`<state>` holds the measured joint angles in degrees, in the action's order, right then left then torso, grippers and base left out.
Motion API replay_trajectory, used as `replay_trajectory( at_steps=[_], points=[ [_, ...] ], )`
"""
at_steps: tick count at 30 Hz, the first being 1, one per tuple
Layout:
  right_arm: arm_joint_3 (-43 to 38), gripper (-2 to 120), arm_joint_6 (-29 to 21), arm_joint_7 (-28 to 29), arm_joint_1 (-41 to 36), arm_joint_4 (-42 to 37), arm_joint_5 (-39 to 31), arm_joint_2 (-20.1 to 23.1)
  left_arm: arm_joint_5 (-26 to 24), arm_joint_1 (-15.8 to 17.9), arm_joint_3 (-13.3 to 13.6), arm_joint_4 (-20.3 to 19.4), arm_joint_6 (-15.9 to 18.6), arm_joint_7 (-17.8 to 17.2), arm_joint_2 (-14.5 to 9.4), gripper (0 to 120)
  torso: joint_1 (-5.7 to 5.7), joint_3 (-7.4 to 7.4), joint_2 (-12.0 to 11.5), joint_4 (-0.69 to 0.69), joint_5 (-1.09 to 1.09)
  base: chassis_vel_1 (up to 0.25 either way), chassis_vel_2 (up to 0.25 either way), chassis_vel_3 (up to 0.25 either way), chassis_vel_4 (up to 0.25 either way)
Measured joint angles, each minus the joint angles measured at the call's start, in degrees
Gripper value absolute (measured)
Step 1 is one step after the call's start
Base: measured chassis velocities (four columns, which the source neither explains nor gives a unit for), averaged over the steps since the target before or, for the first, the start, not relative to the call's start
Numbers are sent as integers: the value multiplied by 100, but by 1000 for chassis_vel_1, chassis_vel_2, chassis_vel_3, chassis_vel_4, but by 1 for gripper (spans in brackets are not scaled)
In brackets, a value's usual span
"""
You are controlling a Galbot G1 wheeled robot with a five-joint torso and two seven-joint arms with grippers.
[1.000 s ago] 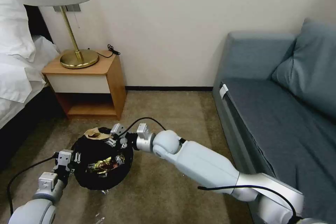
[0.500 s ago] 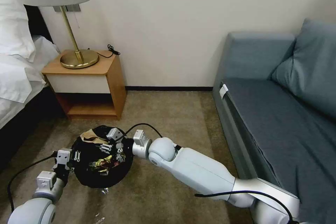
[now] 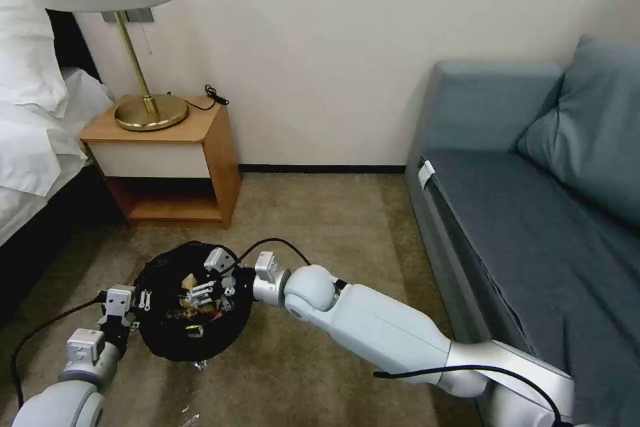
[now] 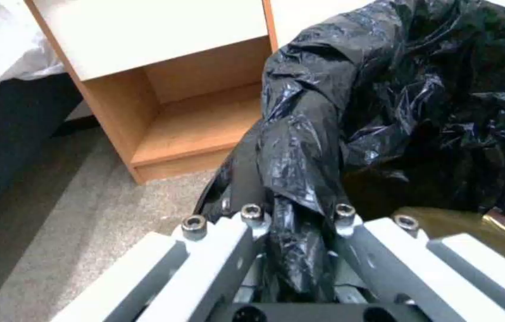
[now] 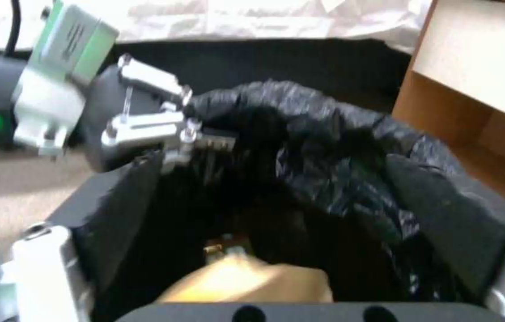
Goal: Pick up the trash bin, then pick up the garbage on the floor and place it into the trash bin.
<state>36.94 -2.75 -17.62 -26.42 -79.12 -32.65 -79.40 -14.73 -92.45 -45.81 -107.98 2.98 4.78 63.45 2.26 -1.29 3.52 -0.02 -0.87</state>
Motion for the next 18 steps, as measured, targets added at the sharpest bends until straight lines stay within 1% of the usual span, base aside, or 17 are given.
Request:
replay_trajectory(
  at_steps=[2,6,8,9,10,11,12,13,14,15,16,17,18],
  points=[
    [39,100,-5,-43,12,-29,131,77,0,-10,-3,-4,-6,0,0,4,0,0,0,0,0,0,0,0,0],
    [65,100,-26,-81,99,-107,167,198,6,-22,-7,-10,-10,2,1,4,0,0,0,0,0,0,0,0,0],
    [64,100,-60,-110,222,-178,159,366,18,-62,-35,-36,-27,5,4,4,0,0,0,0,0,0,0,0,0],
    [50,100,-157,-248,336,-253,132,566,28,-101,-73,-48,-43,15,4,4,0,0,0,0,1,0,0,0,0],
    [50,100,-157,-248,336,-253,132,566,28,-101,-73,-48,-43,15,4,4,0,0,0,0,1,0,0,0,0],
    [28,100,-305,-451,413,-313,91,764,46,-134,-104,-47,-68,20,4,4,0,0,0,0,1,0,0,0,0],
    [-28,100,-594,-902,535,-410,49,1133,86,-186,-142,-39,-108,40,3,4,0,0,0,0,1,0,0,0,0],
    [-28,100,-594,-902,535,-410,49,1133,86,-186,-142,-39,-108,40,3,4,0,0,0,0,1,0,0,0,0],
    [-62,100,-694,-1202,587,-425,56,1396,102,-218,-164,-32,-136,54,3,4,0,0,0,0,1,0,0,0,0],
    [-83,100,-735,-1375,609,-423,77,1548,112,-235,-179,-24,-153,63,4,4,0,0,0,-1,0,0,0,0,0],
    [-83,100,-735,-1375,609,-423,77,1548,112,-235,-179,-24,-153,63,4,4,0,0,0,-1,0,0,0,0,0],
    [-125,100,-766,-1669,636,-369,160,1777,136,-250,-195,0,-189,74,7,4,0,0,0,-3,1,0,0,0,0],
    [-163,100,-766,-1867,647,-269,274,1903,167,-241,-198,30,-206,73,11,4,0,0,0,-4,1,0,0,0,0]
  ],
)
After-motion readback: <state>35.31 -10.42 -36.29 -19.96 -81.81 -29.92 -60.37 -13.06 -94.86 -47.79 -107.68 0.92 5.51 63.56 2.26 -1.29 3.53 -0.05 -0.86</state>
